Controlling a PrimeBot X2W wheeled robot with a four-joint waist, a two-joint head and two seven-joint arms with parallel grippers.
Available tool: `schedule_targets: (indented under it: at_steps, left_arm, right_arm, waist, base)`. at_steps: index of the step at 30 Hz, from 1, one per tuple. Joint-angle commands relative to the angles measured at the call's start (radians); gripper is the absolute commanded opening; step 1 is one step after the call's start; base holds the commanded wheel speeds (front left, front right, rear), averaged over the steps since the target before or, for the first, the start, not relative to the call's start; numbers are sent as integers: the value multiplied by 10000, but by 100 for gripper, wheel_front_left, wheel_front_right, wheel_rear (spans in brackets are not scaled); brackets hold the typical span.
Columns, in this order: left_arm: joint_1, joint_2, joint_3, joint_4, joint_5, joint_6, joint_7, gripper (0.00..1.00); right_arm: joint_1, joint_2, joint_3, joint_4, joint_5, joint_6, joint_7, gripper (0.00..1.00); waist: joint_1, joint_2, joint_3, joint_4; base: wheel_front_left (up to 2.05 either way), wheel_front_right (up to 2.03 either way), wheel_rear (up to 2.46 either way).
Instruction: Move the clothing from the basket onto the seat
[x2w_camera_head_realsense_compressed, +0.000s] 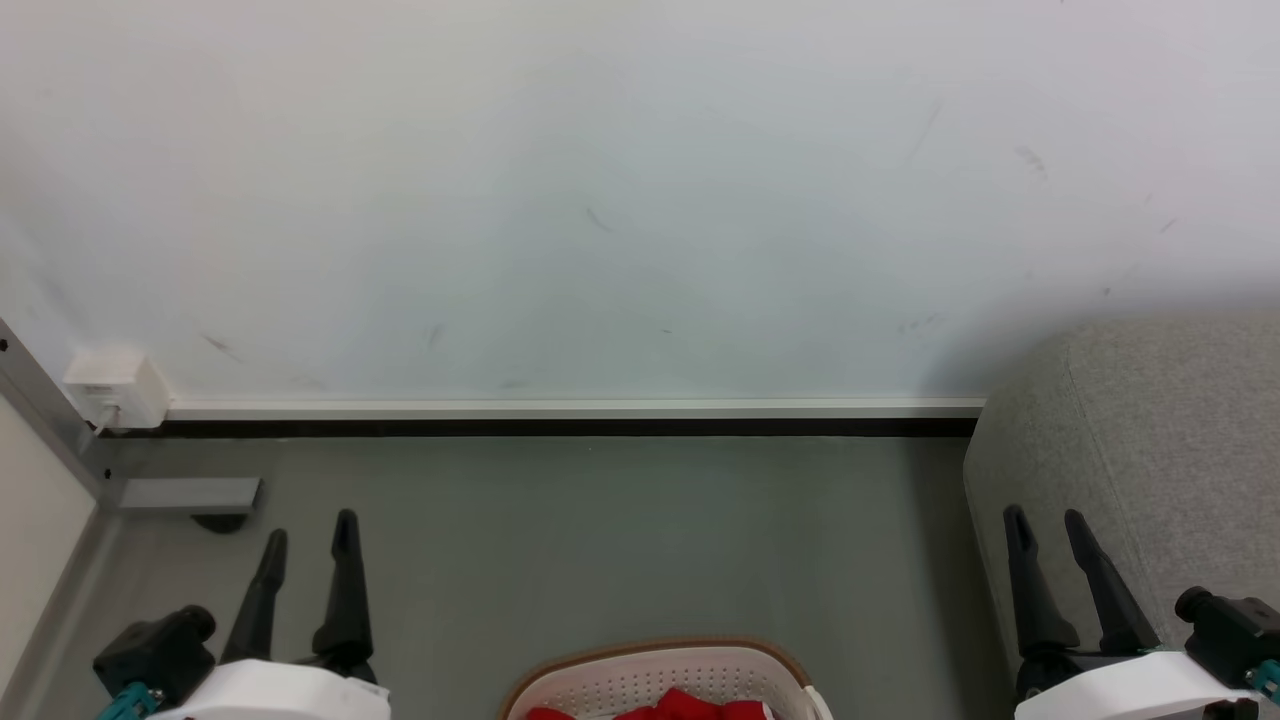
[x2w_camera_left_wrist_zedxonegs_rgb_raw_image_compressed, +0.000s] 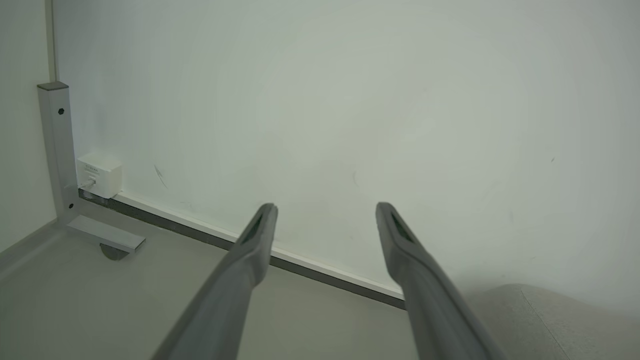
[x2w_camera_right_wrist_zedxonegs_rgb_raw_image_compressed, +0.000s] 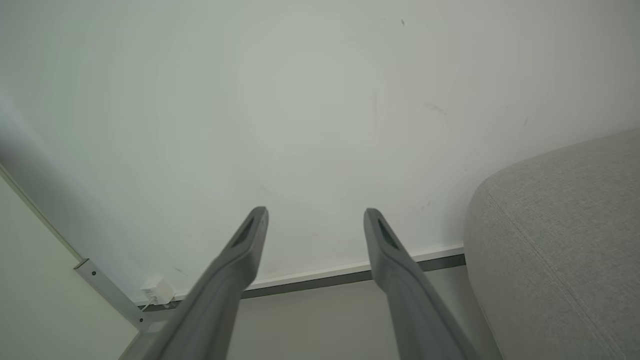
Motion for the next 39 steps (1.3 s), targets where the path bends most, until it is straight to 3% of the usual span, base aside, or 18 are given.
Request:
schedule_targets:
  at_steps: [1,31,39]
  left_arm:
    - [16,126,-5,-118,236,19,-93,100]
    - [130,302,-369,-180,2970,312,-766,100]
    - [1,386,-317,-10,3523,213,-942,100]
  right_arm:
    - [-208,-8,-15,-14,-229,-12,-43,100]
    - [-321,200,243,205,-3032,-17,-242,100]
    - [-339,270,285,234,-3613,-20,-274,100]
  waist:
    - [0,0,-1,3]
    - [0,0,-80,22]
    - [0,0,-126,29]
  base:
    - [0,0,0]
    - [0,0,0]
    - [0,0,0]
